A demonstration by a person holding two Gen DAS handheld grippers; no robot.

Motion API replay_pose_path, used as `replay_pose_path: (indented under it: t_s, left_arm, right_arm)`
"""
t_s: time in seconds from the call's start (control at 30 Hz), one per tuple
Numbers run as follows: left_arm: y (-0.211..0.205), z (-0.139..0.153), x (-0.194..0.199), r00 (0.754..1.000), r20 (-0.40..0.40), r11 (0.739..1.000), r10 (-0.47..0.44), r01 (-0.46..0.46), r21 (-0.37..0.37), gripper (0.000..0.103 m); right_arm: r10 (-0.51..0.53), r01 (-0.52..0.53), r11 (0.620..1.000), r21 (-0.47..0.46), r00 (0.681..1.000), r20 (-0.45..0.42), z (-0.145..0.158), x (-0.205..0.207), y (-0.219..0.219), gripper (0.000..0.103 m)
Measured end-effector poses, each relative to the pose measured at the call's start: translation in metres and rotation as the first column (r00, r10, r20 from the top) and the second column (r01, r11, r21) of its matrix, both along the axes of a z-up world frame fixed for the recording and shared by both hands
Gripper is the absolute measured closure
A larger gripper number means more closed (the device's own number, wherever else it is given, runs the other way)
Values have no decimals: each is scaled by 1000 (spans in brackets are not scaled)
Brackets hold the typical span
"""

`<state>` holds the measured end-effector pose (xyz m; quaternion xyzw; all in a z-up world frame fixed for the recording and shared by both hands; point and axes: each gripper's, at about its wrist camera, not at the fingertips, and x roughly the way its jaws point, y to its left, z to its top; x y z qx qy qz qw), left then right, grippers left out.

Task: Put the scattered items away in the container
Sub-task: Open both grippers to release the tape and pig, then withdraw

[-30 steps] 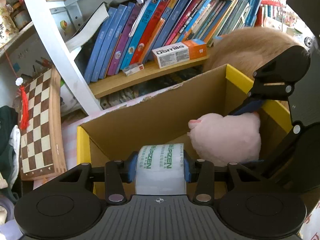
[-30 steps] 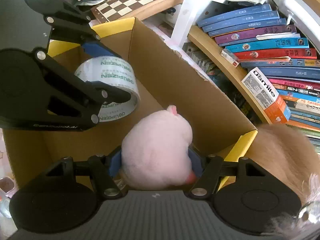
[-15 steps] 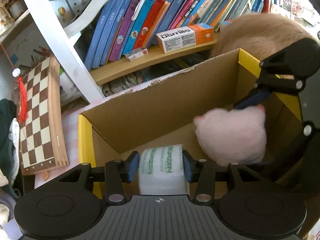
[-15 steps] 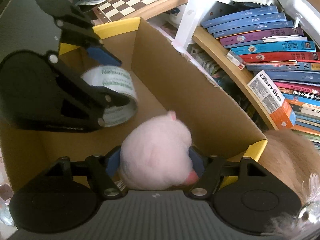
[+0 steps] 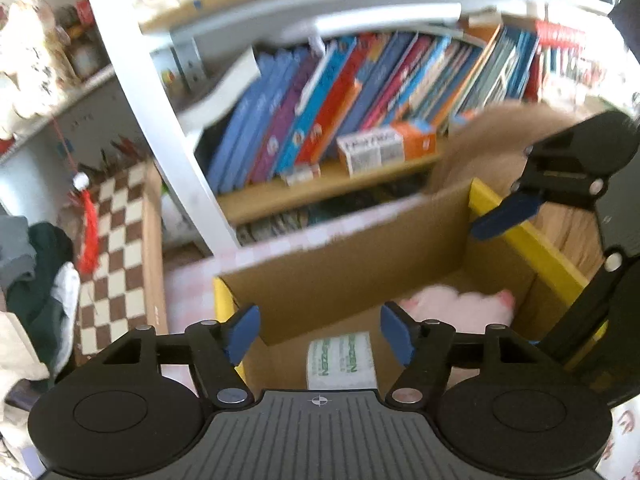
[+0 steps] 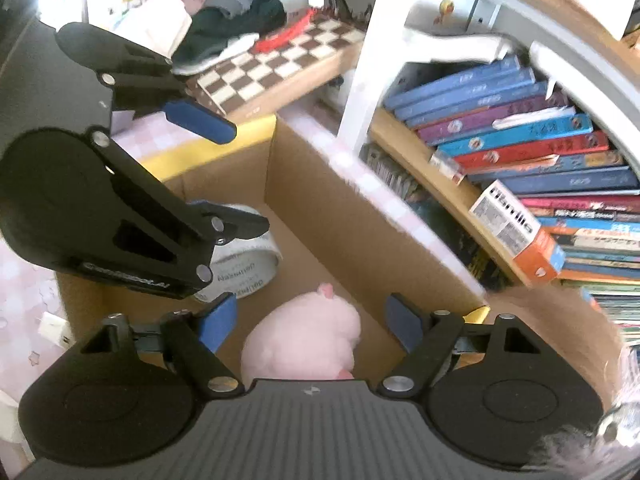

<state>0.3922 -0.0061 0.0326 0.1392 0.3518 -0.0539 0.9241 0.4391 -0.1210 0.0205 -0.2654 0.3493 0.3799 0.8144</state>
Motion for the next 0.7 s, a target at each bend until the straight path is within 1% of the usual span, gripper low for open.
replay_pose_path:
  t_s: [0.13,0.3,0.4,0.6,0.67,0.7]
  left_arm:
    - [0,23,-20,997,72,1000,-1,3,-18,29]
    - [4,49,-55,987,160,997,1,12,-77,23]
    - [9,61,-79,980,201,994,1,21,-107,22]
    - [26,72,-130,970,242,990,3,32,-138,20]
    - [33,72,-146,968,253,989,9,28,-144,18]
    - [35,72,-154,967,255,989,14,24,-146,16]
  right_arm:
    - [-17,16,999,39,999,29,20,-14,-5,22]
    - [-58,51,993,103,996,65,46,-38,-16,21]
    - [-85,75,988,137,993,76,57,-58,-22,21]
    - [-171,152,971,185,981,93,70,-103,-34,21]
    - [-202,180,963,199,975,98,73,-118,-38,20]
    - [-221,197,959,204,970,99,73,-125,-40,18]
